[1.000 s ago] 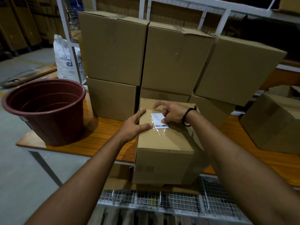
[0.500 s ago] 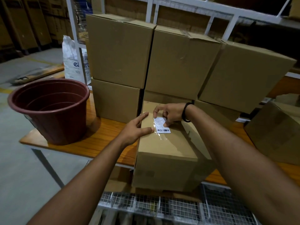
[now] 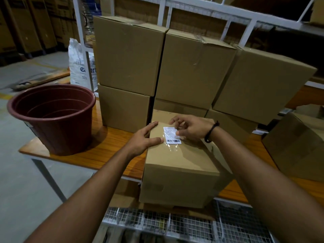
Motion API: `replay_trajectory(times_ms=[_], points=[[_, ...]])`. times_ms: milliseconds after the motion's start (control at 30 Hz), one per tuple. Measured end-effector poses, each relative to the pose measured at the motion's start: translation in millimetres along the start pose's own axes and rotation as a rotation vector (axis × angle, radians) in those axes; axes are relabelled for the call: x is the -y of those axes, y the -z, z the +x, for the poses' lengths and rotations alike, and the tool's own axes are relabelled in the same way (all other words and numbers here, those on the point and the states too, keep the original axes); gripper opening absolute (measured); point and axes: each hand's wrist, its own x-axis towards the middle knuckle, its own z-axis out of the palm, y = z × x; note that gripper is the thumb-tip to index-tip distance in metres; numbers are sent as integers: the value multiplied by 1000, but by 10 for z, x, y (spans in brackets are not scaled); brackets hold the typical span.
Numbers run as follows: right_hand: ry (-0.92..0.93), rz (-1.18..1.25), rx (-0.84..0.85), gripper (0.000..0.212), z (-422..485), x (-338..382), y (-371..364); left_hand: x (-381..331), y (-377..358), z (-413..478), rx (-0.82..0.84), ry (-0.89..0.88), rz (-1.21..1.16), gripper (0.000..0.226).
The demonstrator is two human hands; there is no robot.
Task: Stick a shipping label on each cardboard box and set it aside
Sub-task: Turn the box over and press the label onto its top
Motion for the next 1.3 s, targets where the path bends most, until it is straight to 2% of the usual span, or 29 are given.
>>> replay_trajectory(times_ms=[100, 267, 400, 567, 1133, 1300], points=[[142, -100, -179, 18, -298, -237, -109, 5, -10, -6, -1, -10, -7, 75], [248, -350, -260, 21, -473, -298, -127, -5, -4, 7, -5, -6, 13, 74], [296, -451, -313, 24, -362, -230, -156, -7, 12, 2, -14, -7, 35, 74], [257, -405, -292, 31, -319, -214, -112, 1, 22, -6, -4, -6, 37, 74], [293, -556, -320, 29, -344, -190, -152, 68, 42, 35, 3, -4, 61, 76], [284, -586, -277, 33, -374, -150, -150, 93, 55, 52, -5, 0, 77, 76]])
